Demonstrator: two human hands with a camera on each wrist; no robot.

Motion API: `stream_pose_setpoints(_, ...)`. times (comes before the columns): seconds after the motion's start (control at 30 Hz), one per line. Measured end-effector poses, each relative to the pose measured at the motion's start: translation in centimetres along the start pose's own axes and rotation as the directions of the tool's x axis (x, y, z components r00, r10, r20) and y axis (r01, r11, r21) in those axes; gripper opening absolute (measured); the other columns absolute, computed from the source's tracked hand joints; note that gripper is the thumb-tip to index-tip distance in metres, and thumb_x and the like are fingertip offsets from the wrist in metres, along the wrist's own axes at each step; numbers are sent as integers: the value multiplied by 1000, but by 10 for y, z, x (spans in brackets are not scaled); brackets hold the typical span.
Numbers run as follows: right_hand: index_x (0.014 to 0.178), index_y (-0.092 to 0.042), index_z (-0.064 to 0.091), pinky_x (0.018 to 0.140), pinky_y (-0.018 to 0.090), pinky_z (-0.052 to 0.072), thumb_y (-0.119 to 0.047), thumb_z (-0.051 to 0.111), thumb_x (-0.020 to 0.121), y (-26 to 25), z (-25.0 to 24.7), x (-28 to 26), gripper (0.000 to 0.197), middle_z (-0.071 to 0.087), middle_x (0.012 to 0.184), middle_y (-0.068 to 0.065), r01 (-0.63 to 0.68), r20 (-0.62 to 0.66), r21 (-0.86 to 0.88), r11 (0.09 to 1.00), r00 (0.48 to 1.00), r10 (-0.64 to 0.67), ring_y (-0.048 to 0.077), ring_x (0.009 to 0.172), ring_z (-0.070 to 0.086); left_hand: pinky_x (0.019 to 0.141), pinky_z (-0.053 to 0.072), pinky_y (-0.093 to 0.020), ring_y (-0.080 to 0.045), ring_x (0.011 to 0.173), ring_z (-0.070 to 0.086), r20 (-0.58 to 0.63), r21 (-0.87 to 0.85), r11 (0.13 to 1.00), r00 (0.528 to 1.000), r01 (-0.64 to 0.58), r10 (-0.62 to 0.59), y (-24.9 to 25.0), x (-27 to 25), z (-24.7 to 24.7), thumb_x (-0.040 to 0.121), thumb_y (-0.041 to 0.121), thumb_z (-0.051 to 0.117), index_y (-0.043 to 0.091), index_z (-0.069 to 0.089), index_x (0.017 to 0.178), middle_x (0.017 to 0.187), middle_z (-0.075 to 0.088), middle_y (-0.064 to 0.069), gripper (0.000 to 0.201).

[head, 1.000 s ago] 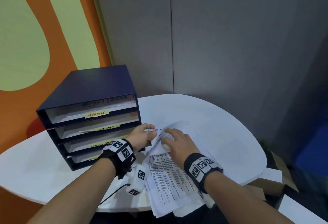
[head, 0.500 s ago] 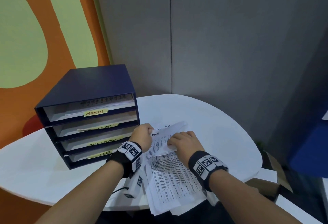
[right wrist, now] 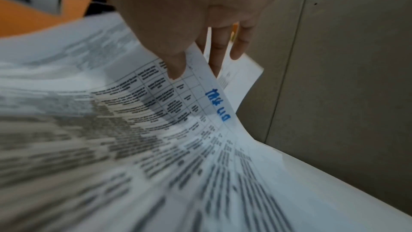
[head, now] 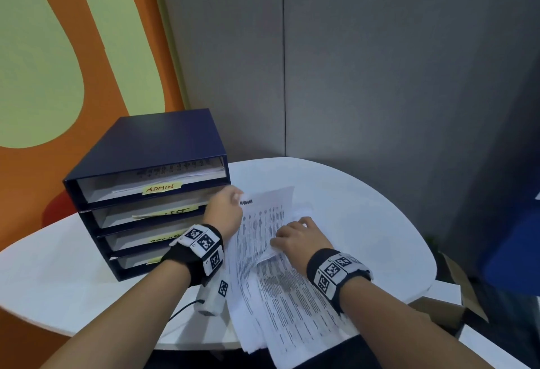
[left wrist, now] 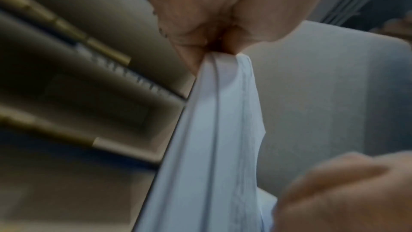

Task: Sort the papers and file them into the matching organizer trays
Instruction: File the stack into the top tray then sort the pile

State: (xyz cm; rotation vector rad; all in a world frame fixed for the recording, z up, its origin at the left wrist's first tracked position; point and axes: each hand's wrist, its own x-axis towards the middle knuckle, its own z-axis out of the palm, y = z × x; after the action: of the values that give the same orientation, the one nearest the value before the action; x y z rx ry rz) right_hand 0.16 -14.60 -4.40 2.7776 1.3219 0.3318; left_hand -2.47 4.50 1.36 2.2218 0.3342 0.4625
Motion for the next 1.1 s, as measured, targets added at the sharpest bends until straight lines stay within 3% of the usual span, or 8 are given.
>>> stream_pose_setpoints(0.17, 120, -28, 61, 101, 43, 28, -5, 51, 85, 0, -7, 17, 42, 60, 117, 0, -30, 81, -121, 992, 996, 40, 24, 111, 51, 49, 35, -26, -17, 57, 46, -222, 64, 970, 944, -235, 243, 45, -1, -42, 102, 14, 37, 14, 55, 93, 71, 54, -2, 20)
stream_pose_setpoints(0.43, 130, -18, 52, 99, 45, 31, -9, 48, 88, -4, -25, 60, 43, 53, 128, 6, -120, 34, -197, 973, 991, 129, 29, 115, 49, 49, 26, -20, -3, 53, 39, -488, 154, 873, 733, -462, 474, 70, -6, -105, 100, 10, 39, 14, 55, 91, 64, 44, 14, 19)
stream_pose_setpoints(0.53, 143, -16, 32, 101, 45, 32, -13, 56, 85, -3, -26, 69, 62, 42, 140, 8, -232, 77, -152, 961, 966, 246, 30, 123, 44, 50, 27, -17, 0, 56, 41, -506, 194, 853, 696, -484, 510, 72, -8, -118, 100, 10, 39, 13, 55, 91, 67, 44, 16, 18)
stream_pose_setpoints(0.63, 139, -20, 36, 99, 41, 36, -14, 53, 86, 4, -26, 66, 56, 46, 135, 4, -392, 41, 32, 919, 920, 391, 26, 119, 47, 52, 28, -10, 2, 58, 44, -536, 205, 841, 662, -500, 524, 72, -7, -128, 97, 7, 39, 14, 55, 91, 67, 45, 14, 18)
stream_pose_setpoints(0.73, 139, -27, 37, 99, 38, 42, -25, 48, 92, 17, -32, 62, 48, 48, 137, -3, -453, -48, 445, 773, 849, 526, 20, 119, 52, 53, 28, -10, 1, 60, 44, -565, 202, 827, 628, -524, 536, 73, -4, -134, 91, 3, 39, 10, 57, 91, 69, 46, 8, 19)
stream_pose_setpoints(0.83, 134, -31, 40, 93, 32, 46, -45, 42, 94, 22, -54, 61, 42, 54, 130, -12, -237, -177, 822, 519, 759, 627, 9, 113, 55, 57, 29, -8, -6, 62, 40, -559, 197, 825, 630, -530, 539, 76, 1, -134, 86, -3, 39, 10, 56, 90, 74, 50, 3, 22)
stream_pose_setpoints(0.97, 119, -27, 55, 79, 22, 48, -51, 48, 93, 11, -91, 63, 35, 66, 106, -16, 4, -178, 969, 247, 705, 686, 0, 96, 61, 64, 33, -6, -5, 71, 44, -565, 164, 822, 631, -545, 531, 76, 3, -126, 87, -5, 40, 8, 58, 93, 82, 56, 0, 23)
stream_pose_setpoints(1.1, 96, -15, 68, 69, 16, 50, -20, 59, 93, 6, -103, 60, 10, 71, 89, -5, 87, -174, 983, 159, 688, 704, 5, 80, 64, 71, 42, -15, 2, 73, 49, -653, -16, 841, 643, -540, 400, 67, -5, -121, 102, 20, 45, 14, 55, 111, 92, 56, 10, 15)
